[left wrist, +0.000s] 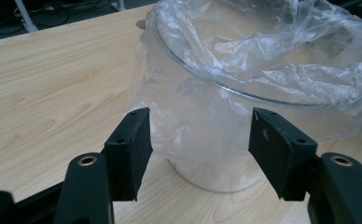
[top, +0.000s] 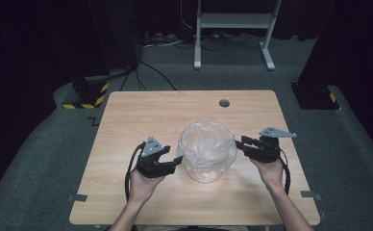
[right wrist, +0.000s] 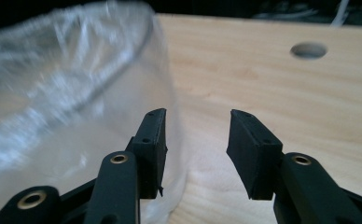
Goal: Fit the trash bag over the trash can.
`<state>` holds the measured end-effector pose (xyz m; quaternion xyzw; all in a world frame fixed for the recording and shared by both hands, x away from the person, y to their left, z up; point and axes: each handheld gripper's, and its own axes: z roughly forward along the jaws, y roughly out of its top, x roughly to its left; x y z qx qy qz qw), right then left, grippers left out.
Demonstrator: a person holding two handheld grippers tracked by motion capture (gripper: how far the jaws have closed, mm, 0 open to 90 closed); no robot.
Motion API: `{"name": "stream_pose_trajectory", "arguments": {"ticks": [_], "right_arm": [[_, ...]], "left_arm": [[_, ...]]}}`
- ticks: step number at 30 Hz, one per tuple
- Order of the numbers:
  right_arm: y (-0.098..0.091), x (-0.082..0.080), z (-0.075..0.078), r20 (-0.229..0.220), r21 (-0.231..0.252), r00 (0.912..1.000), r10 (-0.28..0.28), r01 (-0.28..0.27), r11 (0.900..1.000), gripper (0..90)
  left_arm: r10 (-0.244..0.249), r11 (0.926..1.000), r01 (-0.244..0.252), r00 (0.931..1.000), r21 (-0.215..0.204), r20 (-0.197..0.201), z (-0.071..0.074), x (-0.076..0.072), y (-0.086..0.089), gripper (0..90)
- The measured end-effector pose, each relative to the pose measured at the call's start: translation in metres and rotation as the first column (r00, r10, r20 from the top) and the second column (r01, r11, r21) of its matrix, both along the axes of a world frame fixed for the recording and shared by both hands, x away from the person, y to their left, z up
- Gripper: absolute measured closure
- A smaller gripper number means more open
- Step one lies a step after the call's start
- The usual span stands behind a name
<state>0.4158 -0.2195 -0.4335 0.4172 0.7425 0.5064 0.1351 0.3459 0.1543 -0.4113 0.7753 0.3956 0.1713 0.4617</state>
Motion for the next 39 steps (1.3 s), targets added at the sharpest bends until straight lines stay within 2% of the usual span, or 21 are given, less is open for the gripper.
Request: {"name": "stream_pose_trajectory", "arguments": {"ticks": [3,5,8,9,15,18,25,30,39], "right_arm": [[-0.007,-0.004,0.012,0.033,0.04,0.9994,-0.014,0.012,0.9991,55.4],[-0.007,-0.005,0.019,0.045,0.07,0.999,0.003,-0.006,0.9975,55.1],[0.003,-0.005,0.02,0.048,0.048,0.9983,0.032,-0.034,0.9982,56.7],[0.005,-0.004,0.02,0.054,0.038,0.9983,0.021,-0.023,0.999,56.6],[0.008,0.009,0.013,0.014,0.037,0.9999,-0.002,0.002,0.9993,55.8],[0.007,0.011,0.014,0.016,0.03,0.9998,-0.015,0.015,0.9994,51.7],[-0.003,0.006,0.019,0.046,0.009,0.9978,-0.048,0.048,0.9988,43.3],[-0.015,0.0,0.02,0.06,0.029,0.9971,-0.047,0.045,0.9986,40.4],[-0.034,-0.007,0.016,0.052,0.039,0.9966,-0.064,0.062,0.9973,39.2]], "left_arm": [[0.002,1.0,-0.002,1.0,-0.001,-0.001,-0.002,0.003,-0.002,39.4],[0.009,1.0,-0.009,1.0,0.003,-0.004,-0.003,0.006,-0.005,40.2],[0.023,0.9997,-0.023,0.9997,0.002,-0.008,-0.004,0.009,-0.006,40.8],[0.029,0.9996,-0.029,0.9995,-0.001,-0.009,-0.005,0.01,-0.006,40.8],[0.065,0.9978,-0.065,0.9976,0.006,-0.024,-0.005,0.021,-0.007,40.7],[0.076,0.9969,-0.076,0.9969,-0.02,-0.022,-0.005,0.024,-0.005,38.2],[0.083,0.9961,-0.083,0.9965,-0.029,-0.011,-0.008,0.017,0.006,33.5],[0.098,0.9941,-0.097,0.9952,-0.048,0.005,-0.01,0.012,0.018,32.1],[0.167,0.9839,-0.167,0.986,-0.064,-0.008,-0.017,0.008,0.038,32.1]]}}
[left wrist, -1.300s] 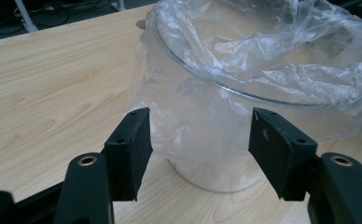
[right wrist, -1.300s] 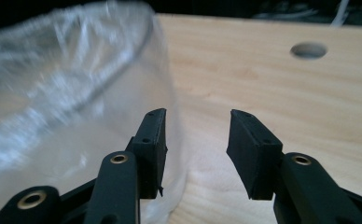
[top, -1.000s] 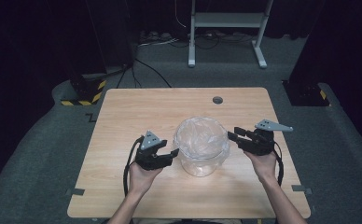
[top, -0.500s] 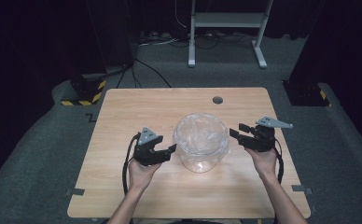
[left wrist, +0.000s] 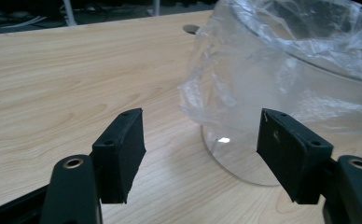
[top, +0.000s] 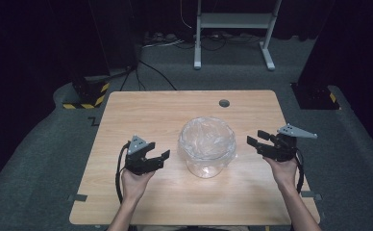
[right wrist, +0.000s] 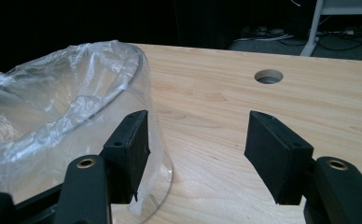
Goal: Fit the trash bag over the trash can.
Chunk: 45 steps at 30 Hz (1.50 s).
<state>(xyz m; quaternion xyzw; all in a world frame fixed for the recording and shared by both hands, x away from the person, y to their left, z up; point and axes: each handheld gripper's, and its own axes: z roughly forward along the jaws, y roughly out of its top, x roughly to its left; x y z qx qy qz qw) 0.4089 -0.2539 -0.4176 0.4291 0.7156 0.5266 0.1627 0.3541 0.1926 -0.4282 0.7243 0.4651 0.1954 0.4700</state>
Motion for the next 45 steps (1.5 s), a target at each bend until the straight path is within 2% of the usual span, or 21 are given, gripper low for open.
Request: {"name": "stream_pose_trajectory", "arguments": {"ticks": [4,6,12,15,20,29,34,37,45], "right_arm": [[-0.008,-0.004,-0.004,-0.006,0.007,1.0,-0.007,0.007,0.9999,39.1],[-0.012,-0.006,-0.007,-0.016,0.01,0.9998,-0.014,0.014,0.9999,39.1],[-0.02,-0.011,-0.014,-0.02,-0.002,0.9994,-0.029,0.029,0.9996,39.0],[-0.023,-0.013,-0.017,-0.019,-0.006,0.9991,-0.037,0.037,0.9993,39.0],[-0.023,-0.014,-0.026,-0.036,-0.023,0.9984,-0.044,0.043,0.9988,39.0],[-0.024,-0.012,-0.045,-0.074,-0.041,0.9958,-0.054,0.051,0.9979,39.1],[-0.021,-0.011,-0.05,-0.076,-0.049,0.9956,-0.054,0.05,0.9975,39.1],[-0.019,-0.01,-0.053,-0.08,-0.055,0.9953,-0.056,0.052,0.9972,39.1],[-0.016,-0.002,-0.064,-0.105,-0.065,0.9927,-0.058,0.052,0.9966,39.4]], "left_arm": [[0.029,0.9995,-0.029,0.9996,0.012,-0.004,-0.004,-0.001,0.007,32.2],[0.042,0.9991,-0.042,0.999,0.002,-0.011,-0.007,-0.002,0.011,32.3],[0.081,0.9967,-0.08,0.9967,0.012,-0.014,-0.013,-0.004,0.019,32.5],[0.1,0.9945,-0.1,0.995,0.03,-0.006,-0.015,-0.004,0.023,32.5],[0.124,0.9905,-0.123,0.9921,0.061,-0.017,-0.025,-0.002,0.025,32.6],[0.145,0.9862,-0.14,0.9881,0.088,-0.051,-0.043,0.005,0.025,32.6],[0.148,0.9856,-0.143,0.988,0.09,-0.046,-0.046,0.009,0.021,32.9],[0.146,0.9837,-0.14,0.988,0.113,-0.05,-0.05,0.013,0.017,32.9],[0.157,0.9789,-0.148,0.9861,0.141,-0.054,-0.057,0.02,0.013,32.8]]}}
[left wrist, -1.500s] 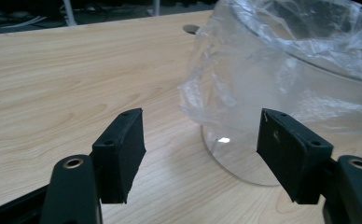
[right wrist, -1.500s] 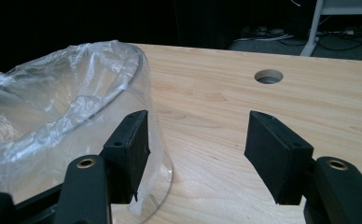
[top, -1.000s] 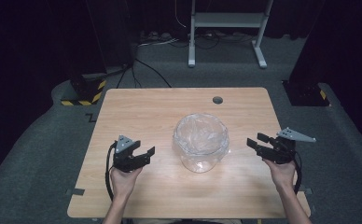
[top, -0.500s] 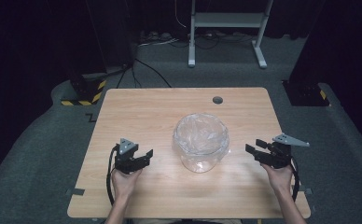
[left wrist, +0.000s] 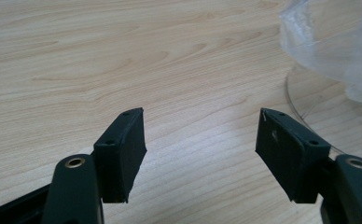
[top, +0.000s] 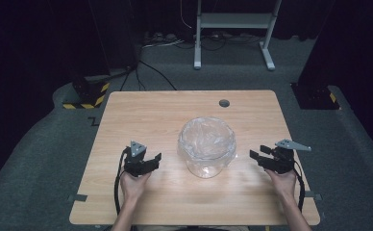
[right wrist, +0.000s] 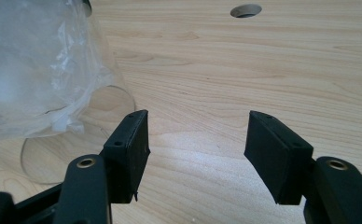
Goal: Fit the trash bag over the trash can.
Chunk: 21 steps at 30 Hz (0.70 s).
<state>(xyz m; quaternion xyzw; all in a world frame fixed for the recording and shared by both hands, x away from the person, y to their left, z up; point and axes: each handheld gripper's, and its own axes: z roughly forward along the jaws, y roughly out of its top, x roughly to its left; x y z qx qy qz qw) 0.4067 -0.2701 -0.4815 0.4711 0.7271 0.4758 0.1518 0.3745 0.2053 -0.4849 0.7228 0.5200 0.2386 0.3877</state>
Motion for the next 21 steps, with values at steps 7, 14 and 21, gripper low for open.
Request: {"name": "stream_pose_trajectory", "arguments": {"ticks": [7,14,21], "right_arm": [[0.005,0.005,-0.007,-0.011,-0.02,0.9999,0.002,-0.002,0.9998,39.7],[0.008,0.012,-0.014,-0.023,-0.041,0.9997,-0.009,0.008,0.9991,40.1],[0.012,0.016,-0.021,-0.028,-0.089,0.9993,-0.023,0.021,0.9958,40.3]], "left_arm": [[0.015,0.9999,-0.015,0.9998,0.003,-0.015,-0.008,0.008,-0.001,32.8],[0.022,0.9996,-0.021,0.9993,0.018,-0.03,-0.016,0.017,-0.004,33.1],[0.036,0.9991,-0.035,0.9988,0.022,-0.033,-0.023,0.024,-0.007,33.4]]}}
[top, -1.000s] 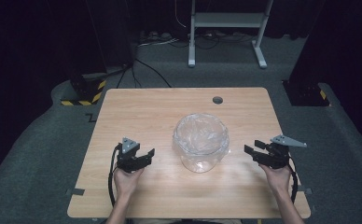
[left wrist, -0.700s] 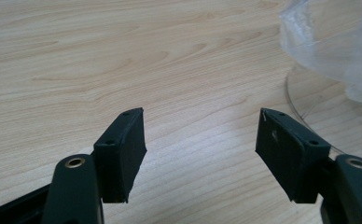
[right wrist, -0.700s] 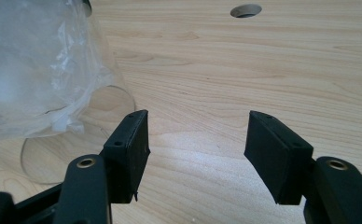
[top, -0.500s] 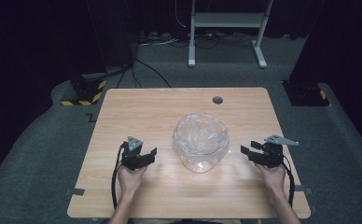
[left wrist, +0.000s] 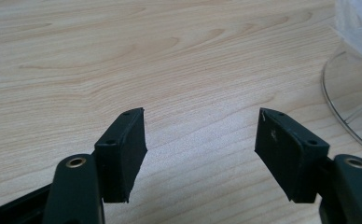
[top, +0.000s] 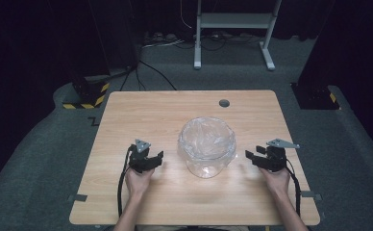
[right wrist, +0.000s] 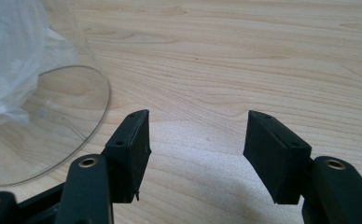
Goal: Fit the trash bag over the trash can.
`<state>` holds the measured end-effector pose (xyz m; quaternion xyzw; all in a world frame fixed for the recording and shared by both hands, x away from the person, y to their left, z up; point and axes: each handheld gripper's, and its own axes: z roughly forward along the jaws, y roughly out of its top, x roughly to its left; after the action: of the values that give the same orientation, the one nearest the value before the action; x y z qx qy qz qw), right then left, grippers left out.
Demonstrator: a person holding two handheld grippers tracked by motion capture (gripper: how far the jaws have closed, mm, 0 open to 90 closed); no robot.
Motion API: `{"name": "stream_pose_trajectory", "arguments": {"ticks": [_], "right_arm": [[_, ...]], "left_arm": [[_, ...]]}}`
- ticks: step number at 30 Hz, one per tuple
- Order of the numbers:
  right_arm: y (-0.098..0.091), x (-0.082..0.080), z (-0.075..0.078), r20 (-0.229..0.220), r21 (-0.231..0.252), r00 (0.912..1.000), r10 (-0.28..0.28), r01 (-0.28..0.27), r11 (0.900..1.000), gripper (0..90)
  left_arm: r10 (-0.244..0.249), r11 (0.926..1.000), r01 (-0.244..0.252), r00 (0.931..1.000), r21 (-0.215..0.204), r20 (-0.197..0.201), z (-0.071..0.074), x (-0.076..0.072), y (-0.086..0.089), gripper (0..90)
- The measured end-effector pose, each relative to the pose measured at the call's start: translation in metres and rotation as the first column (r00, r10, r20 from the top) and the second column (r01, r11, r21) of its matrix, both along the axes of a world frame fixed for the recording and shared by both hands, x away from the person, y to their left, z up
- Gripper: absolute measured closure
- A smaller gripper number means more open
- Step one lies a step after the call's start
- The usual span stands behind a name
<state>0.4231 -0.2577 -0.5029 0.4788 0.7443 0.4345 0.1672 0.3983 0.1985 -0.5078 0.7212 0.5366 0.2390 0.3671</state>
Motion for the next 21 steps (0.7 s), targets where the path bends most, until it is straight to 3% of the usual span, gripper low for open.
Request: {"name": "stream_pose_trajectory", "arguments": {"ticks": [10,14,21], "right_arm": [[0.004,0.004,-0.006,0.002,-0.076,0.9997,-0.024,0.024,0.9968,40.4],[0.006,0.006,-0.009,0.012,-0.127,0.9991,-0.04,0.041,0.9911,40.5],[0.007,0.01,-0.015,-0.007,-0.154,0.9989,-0.045,0.044,0.9871,40.5]], "left_arm": [[0.006,0.9995,-0.006,0.9999,0.031,-0.012,-0.01,0.007,-0.006,33.5],[0.01,0.9988,-0.01,0.9999,0.048,-0.013,-0.012,0.009,-0.007,33.5],[0.011,0.9977,-0.009,0.9997,0.068,-0.021,-0.017,0.013,-0.009,33.5]]}}
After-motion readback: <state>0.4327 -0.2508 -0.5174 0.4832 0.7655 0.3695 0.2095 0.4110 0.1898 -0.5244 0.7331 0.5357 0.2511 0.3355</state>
